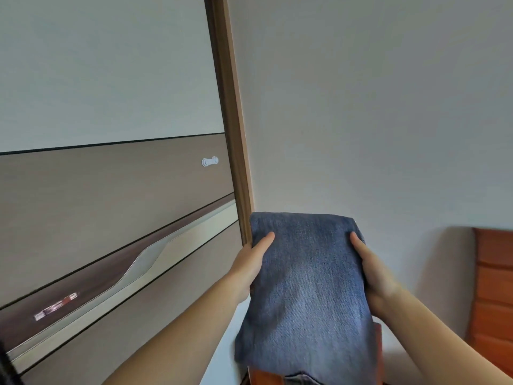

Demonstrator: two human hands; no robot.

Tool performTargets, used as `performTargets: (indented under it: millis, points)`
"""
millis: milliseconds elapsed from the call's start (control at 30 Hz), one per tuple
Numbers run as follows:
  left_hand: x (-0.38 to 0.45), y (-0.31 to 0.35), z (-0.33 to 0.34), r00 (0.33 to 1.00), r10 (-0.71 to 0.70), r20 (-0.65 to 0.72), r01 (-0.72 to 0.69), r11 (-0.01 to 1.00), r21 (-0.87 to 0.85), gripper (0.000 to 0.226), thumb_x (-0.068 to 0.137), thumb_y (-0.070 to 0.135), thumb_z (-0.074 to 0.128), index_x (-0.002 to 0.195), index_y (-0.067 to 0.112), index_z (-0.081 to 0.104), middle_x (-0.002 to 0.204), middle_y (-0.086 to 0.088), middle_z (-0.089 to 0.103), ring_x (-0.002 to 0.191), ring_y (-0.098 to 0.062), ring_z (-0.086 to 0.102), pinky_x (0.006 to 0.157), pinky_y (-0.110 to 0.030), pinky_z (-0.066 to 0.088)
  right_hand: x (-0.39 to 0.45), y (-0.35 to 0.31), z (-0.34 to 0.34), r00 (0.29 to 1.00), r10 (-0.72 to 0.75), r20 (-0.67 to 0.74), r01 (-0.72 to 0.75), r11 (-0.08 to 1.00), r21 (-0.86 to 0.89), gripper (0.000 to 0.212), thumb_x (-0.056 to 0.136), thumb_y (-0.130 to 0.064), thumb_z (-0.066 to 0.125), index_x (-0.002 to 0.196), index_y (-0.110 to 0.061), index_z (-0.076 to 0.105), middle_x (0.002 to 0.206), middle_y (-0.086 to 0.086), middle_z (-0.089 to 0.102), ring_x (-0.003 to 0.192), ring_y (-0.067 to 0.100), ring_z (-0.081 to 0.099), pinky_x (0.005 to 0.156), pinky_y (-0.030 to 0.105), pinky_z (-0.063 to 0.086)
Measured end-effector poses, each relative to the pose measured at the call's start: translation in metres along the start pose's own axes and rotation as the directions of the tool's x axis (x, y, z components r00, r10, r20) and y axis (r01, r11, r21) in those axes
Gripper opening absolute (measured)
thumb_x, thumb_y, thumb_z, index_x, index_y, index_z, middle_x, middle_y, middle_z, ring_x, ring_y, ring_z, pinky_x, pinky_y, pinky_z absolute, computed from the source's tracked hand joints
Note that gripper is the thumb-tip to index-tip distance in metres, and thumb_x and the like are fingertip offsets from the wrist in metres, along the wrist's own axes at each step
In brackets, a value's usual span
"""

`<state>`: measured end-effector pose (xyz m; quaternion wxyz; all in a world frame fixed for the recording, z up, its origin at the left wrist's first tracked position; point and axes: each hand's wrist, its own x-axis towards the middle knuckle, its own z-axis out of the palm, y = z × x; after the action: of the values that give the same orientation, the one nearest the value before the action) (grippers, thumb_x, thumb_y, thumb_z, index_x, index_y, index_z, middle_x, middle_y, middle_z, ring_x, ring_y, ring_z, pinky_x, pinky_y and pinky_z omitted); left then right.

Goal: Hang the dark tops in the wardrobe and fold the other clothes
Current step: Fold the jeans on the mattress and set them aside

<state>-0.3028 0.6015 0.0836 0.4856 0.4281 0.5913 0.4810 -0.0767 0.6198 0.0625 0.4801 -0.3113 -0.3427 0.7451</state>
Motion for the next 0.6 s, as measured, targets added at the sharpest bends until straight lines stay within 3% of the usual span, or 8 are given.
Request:
performTargets:
  millis: [67,200,333,367,500,600]
  points:
    - [0.017,0.005,0.002,0.999,-0.047,0.017,0.047,0.998,-0.029,0.072,0.07,0.072,0.067,0.126,0.026,0.06,0.11,0.004,0.071,0.101,-0.018,0.067,0.084,-0.034,0.052,0.021,-0.006,-0.001,1.0,0.009,0.022,-0.009,1.0,0.01,0.054,0.089,-0.057,0.053,0.108,-0.009,0.069,0.1,0.016,0.074,0.082,0.028,0.073,0.071,0.039,0.052]
    - [0.064,0.012,0.007,0.997,-0.046,-0.056,0.043,0.998,-0.055,0.088,0.065,0.074,0.069,0.135,0.022,0.054,0.121,-0.001,0.067,0.107,-0.022,0.065,0.099,-0.041,0.049,0.075,-0.017,-0.003,0.999,0.031,0.038,-0.032,0.999,0.015,0.053,0.09,-0.056,0.053,0.109,-0.01,0.069,0.1,0.017,0.074,0.08,0.029,0.073,0.071,0.039,0.052]
    - [0.113,0.015,0.0,0.991,-0.066,-0.114,0.057,0.995,-0.086,0.081,0.075,0.073,0.062,0.135,0.02,0.054,0.117,0.001,0.067,0.1,-0.019,0.065,0.072,-0.029,0.052,0.134,-0.022,-0.001,0.999,0.044,0.032,-0.043,0.999,-0.02,0.049,0.092,-0.052,0.052,0.109,-0.009,0.068,0.094,0.016,0.075,0.074,0.029,0.073,0.067,0.037,0.052]
    - [0.129,0.015,-0.002,0.988,-0.079,-0.136,0.067,0.994,-0.089,0.081,0.076,0.074,0.059,0.136,0.02,0.052,0.119,0.0,0.066,0.101,-0.019,0.064,0.071,-0.03,0.053,0.151,-0.023,-0.002,0.999,0.046,0.022,-0.046,0.999,-0.023,0.049,0.092,-0.051,0.053,0.109,-0.009,0.068,0.094,0.016,0.075,0.074,0.029,0.073,0.066,0.037,0.052]
    - [0.209,0.01,-0.01,0.978,-0.097,-0.187,0.079,0.992,-0.101,0.08,0.081,0.076,0.048,0.136,0.017,0.051,0.125,-0.004,0.062,0.111,-0.024,0.06,0.102,-0.043,0.048,0.22,-0.026,-0.003,0.998,0.065,-0.012,-0.066,0.996,-0.062,0.046,0.088,-0.051,0.058,0.104,-0.01,0.072,0.097,0.017,0.074,0.076,0.031,0.073,0.06,0.038,0.057]
    - [0.278,0.01,-0.011,0.978,-0.098,-0.183,0.075,0.989,-0.128,0.079,0.083,0.077,0.045,0.134,0.017,0.054,0.125,-0.003,0.061,0.111,-0.023,0.06,0.105,-0.043,0.044,0.272,-0.033,-0.012,0.999,0.035,-0.029,-0.038,0.993,-0.108,0.042,0.084,-0.053,0.062,0.092,-0.015,0.079,0.1,0.015,0.074,0.081,0.032,0.073,0.06,0.042,0.058]
